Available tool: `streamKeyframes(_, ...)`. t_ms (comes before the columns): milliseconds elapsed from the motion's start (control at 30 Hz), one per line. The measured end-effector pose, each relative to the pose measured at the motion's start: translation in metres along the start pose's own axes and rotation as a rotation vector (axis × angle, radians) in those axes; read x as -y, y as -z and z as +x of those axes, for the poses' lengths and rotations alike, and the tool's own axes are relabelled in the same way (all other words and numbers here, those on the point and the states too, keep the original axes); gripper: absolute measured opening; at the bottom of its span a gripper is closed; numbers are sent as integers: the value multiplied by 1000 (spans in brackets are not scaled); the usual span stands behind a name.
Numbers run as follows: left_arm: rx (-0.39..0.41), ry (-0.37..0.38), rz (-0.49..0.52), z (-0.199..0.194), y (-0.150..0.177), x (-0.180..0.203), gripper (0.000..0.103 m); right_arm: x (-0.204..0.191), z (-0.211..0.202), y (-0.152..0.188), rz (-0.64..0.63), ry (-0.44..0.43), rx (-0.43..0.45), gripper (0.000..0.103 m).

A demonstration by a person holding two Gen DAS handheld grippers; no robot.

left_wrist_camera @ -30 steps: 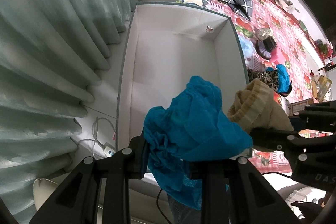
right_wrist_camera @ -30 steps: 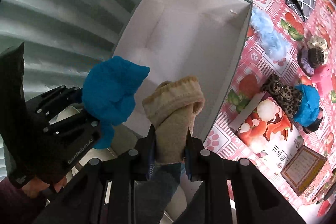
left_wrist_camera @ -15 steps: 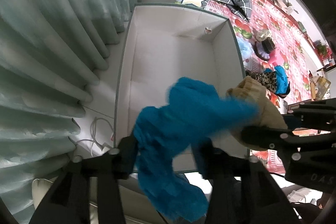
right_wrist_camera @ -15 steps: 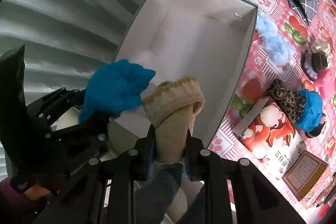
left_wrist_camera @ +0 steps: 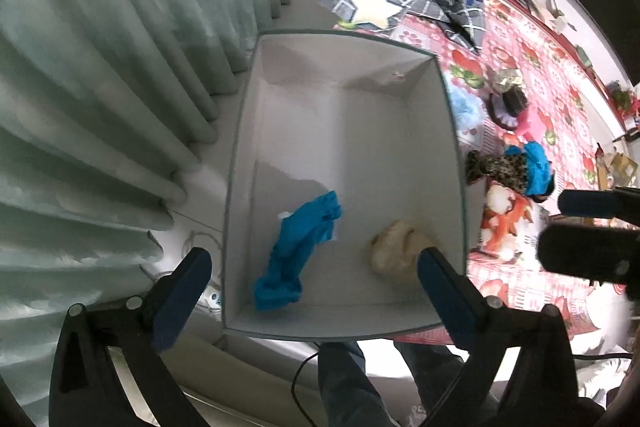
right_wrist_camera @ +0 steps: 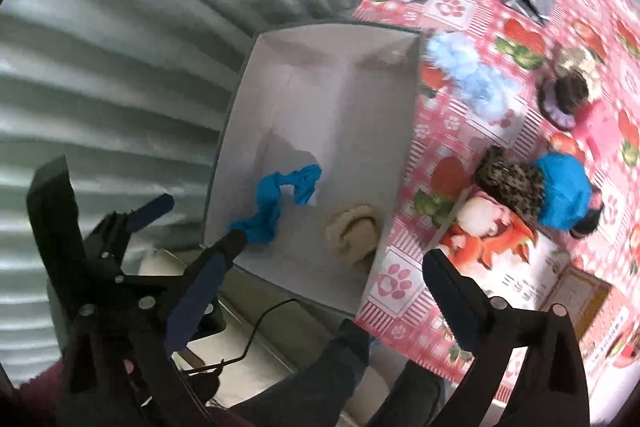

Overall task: Organize soft objects
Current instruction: 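Open both tools to drop the cloth and sock into the box, then move both tools back over the remaining soft items on the table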

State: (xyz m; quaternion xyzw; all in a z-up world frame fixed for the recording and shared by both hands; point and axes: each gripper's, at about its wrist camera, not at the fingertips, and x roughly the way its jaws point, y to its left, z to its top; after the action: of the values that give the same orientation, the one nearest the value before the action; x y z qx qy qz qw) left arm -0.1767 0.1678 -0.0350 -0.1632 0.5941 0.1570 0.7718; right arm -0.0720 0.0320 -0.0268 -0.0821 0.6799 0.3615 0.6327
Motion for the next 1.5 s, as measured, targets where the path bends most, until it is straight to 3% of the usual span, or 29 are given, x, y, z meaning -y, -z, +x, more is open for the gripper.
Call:
streamKeyframes(267, 2, 127, 97, -26, -29, 51, 103, 56, -72, 14, 166, -62, 41, 102)
streamKeyframes(467, 14, 192, 213, -41, -58, 110, 103, 137, -138, 38, 371, -69, 121, 102)
streamKeyframes(600, 4, 168, 273, -32, -76, 147, 103, 200, -157, 52, 507, -11, 157, 102)
streamKeyframes(767, -38, 133, 324, -3, -98, 189, 103, 266, -144, 64, 625, 12, 122, 102)
streamKeyframes(967, -83, 82, 350, 44, -129, 238, 103, 319, -113, 57, 660, 14, 51, 102)
streamKeyframes(1133, -107, -12, 395, 97, -158, 280, 103, 345, -85, 36, 619, 45, -2, 102)
streamKeyframes(1367, -172, -60, 379, 159, -183, 309, 103, 364, -57, 0, 566, 32, -1, 102)
streamKeyframes(1500, -190, -75, 358, 180, -189, 316, 103, 365, -42, -24, 473, 91, 0, 102)
